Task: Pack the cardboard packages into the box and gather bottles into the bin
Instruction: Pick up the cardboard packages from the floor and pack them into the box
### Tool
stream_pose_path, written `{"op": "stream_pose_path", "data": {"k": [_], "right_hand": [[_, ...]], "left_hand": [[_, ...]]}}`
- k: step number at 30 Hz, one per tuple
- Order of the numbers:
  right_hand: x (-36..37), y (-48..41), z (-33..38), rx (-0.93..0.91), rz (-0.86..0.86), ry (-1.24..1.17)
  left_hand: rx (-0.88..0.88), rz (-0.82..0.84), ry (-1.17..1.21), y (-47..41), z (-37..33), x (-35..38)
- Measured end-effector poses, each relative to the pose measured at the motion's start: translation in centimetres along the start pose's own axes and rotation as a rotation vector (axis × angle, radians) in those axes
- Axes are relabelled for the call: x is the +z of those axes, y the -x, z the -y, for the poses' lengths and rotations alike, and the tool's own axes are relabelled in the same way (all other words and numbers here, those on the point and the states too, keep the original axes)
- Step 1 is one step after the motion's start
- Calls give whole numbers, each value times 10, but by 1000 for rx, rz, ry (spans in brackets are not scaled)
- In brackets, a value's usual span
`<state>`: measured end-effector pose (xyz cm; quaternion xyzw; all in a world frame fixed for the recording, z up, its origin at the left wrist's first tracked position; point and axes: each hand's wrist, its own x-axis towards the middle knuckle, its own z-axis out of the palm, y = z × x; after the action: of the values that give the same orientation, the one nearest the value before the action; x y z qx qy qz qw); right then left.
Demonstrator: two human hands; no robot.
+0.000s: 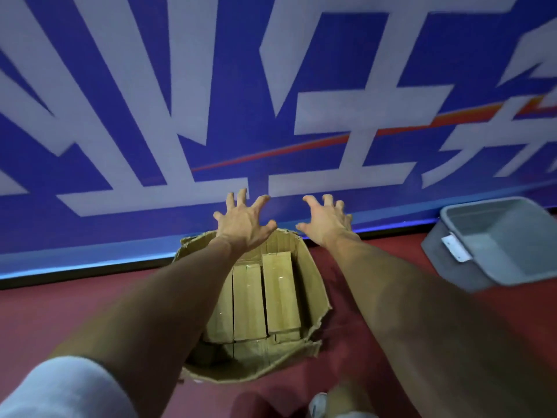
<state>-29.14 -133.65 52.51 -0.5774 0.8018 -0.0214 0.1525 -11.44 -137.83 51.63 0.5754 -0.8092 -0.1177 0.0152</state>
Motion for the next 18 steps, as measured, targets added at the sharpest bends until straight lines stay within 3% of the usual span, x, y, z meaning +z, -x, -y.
{"op": "stream_pose_path", "data": {"k": [8, 18], "right_hand": [[-176, 112, 8, 131, -54, -30], [-301, 330, -60, 492, -229, -50]], "left_hand": [[128, 26, -7, 64, -69, -176], [494, 20, 40, 180, -209, -275]]}}
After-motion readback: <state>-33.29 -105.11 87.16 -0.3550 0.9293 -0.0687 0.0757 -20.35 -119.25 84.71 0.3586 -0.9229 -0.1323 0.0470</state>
